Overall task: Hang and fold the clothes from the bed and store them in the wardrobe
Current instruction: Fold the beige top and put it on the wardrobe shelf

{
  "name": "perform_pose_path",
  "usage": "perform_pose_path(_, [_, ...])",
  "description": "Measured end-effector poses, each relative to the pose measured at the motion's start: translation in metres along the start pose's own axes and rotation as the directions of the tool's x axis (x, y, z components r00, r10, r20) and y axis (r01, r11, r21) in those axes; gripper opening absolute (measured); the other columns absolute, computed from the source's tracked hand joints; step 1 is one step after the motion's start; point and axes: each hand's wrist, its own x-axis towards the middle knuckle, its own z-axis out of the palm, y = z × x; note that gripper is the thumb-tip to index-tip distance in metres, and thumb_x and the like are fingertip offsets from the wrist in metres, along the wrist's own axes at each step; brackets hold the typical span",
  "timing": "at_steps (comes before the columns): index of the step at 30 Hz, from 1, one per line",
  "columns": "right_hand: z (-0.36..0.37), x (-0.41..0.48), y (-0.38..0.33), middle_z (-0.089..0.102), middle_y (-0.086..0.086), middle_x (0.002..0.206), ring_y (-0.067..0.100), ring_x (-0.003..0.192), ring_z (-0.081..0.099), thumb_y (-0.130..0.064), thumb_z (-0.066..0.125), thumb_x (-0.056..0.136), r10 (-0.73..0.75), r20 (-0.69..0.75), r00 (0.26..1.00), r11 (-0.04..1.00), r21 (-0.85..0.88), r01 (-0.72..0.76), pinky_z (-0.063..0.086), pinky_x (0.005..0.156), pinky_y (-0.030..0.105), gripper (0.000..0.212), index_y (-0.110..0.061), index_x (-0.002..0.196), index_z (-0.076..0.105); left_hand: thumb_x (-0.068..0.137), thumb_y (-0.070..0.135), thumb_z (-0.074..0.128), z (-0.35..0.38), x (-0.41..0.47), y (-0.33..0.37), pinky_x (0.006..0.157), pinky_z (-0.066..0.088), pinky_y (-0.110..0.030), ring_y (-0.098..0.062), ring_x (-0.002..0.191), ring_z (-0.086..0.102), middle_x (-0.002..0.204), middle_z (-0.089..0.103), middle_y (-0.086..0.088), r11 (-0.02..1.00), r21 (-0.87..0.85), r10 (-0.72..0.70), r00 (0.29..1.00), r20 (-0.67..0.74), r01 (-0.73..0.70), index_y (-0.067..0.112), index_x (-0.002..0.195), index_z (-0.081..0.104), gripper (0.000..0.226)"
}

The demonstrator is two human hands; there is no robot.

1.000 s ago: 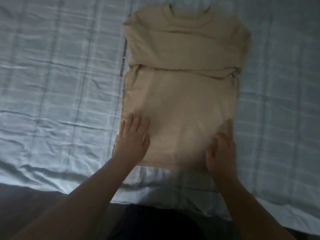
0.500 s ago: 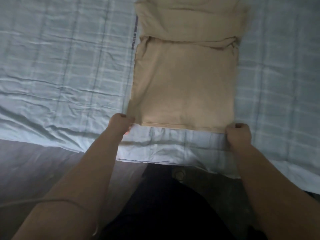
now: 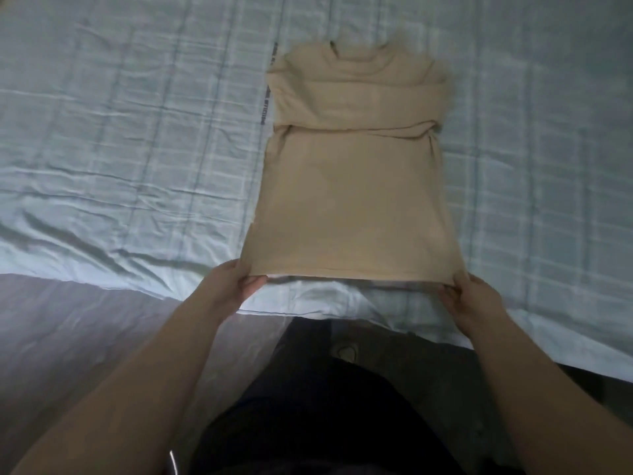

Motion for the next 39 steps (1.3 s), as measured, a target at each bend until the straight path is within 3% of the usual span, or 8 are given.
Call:
perform_pose_path(4, [-0.030,-0.010,0.028,0.053,0.022,0.137,0.029,0.105,0.063,-0.007,0.050,0.101,0.090,-0.008,0.996,0.994,0.054,-0.090,0.053,0.079,0.029,0.026,0.000,0.125,0.054,0.102,-0.002,0.045,-0.008,-0.025,-0.032,0.072,0.061,-0.031,-0.020,0.082,0.074,0.100,0.071,-0.011,0.993,-0.106,-0.059,0.992,-0.108,0.047,-0.002,0.117,0.056,0.018])
perform_pose_path(11, [-0.032,-0.024,0.039,0.054,0.023,0.135,0.018,0.084,0.062,-0.014,0.052,0.100,0.046,-0.024,0.999,0.997,0.055,-0.045,0.057,0.066,0.026,0.035,-0.011,0.134,0.053,0.103,0.006,0.049,-0.002,-0.032,-0.039,0.061,0.061,-0.029,-0.019,0.081,0.073,0.113,0.067,-0.016,0.999,0.022,-0.042,0.985,-0.165,0.046,-0.003,0.131,0.053,0.029])
perform_pose_path(15, [-0.016,-0.032,-0.002,0.066,0.017,0.101,0.024,0.078,0.066,-0.017,0.056,0.097,-0.172,-0.039,0.984,0.969,-0.188,0.162,0.061,0.071,0.034,0.033,-0.027,0.128,0.060,0.100,0.013,0.059,0.022,-0.040,0.000,0.075,0.062,-0.036,-0.025,0.089,0.076,0.108,0.071,-0.012,0.949,0.288,0.176,0.972,-0.156,-0.126,0.019,0.132,0.051,0.034])
perform_pose_path(18, [0.002,-0.035,-0.045,0.070,0.005,0.098,0.022,0.082,0.069,-0.018,0.058,0.096,-0.323,0.041,0.945,0.900,-0.295,0.321,0.061,0.074,0.034,0.022,-0.025,0.112,0.072,0.097,0.012,0.061,0.042,-0.043,0.040,0.080,0.062,-0.038,-0.028,0.089,0.076,0.098,0.075,-0.019,0.875,0.432,0.280,0.957,-0.082,-0.219,0.009,0.111,0.067,0.016])
perform_pose_path(26, [0.067,0.019,-0.168,0.072,0.010,0.090,0.023,0.082,0.070,0.002,0.045,0.090,-0.303,0.162,0.939,0.904,-0.262,0.337,0.057,0.070,0.032,0.034,-0.018,0.090,0.072,0.084,0.006,0.064,0.077,0.015,0.156,0.094,0.054,-0.048,-0.037,0.107,0.069,0.116,0.067,-0.030,0.954,0.146,0.237,0.956,0.174,-0.263,0.002,0.116,0.061,0.032])
perform_pose_path(29, [0.092,0.048,-0.205,0.075,0.007,0.089,0.016,0.086,0.073,0.015,0.048,0.085,-0.307,0.181,0.934,0.907,-0.243,0.345,0.057,0.066,0.024,0.042,-0.019,0.097,0.070,0.083,-0.006,0.067,0.099,0.043,0.192,0.094,0.055,-0.046,-0.031,0.105,0.071,0.110,0.073,-0.021,0.907,0.277,0.295,0.948,0.121,-0.317,0.005,0.116,0.062,0.036])
perform_pose_path(36, [0.159,0.127,-0.262,0.066,0.006,0.074,0.017,0.062,0.064,-0.018,0.056,0.093,-0.499,0.097,0.861,0.786,-0.368,0.497,0.058,0.069,0.042,0.013,-0.019,0.085,0.066,0.093,0.009,0.060,0.154,0.144,0.259,0.056,0.050,-0.026,-0.015,0.062,0.066,0.074,0.073,0.000,0.742,0.528,0.514,0.856,-0.052,-0.413,0.025,0.091,0.070,0.019])
perform_pose_path(39, [0.185,0.162,-0.279,0.065,0.002,0.070,0.020,0.066,0.058,-0.033,0.057,0.084,-0.580,0.046,0.813,0.702,-0.480,0.527,0.055,0.072,0.043,0.016,-0.020,0.082,0.067,0.089,0.020,0.066,0.172,0.192,0.283,0.059,0.042,-0.027,-0.012,0.060,0.054,0.073,0.064,0.005,0.633,0.647,0.619,0.779,-0.096,-0.424,0.028,0.090,0.072,0.010])
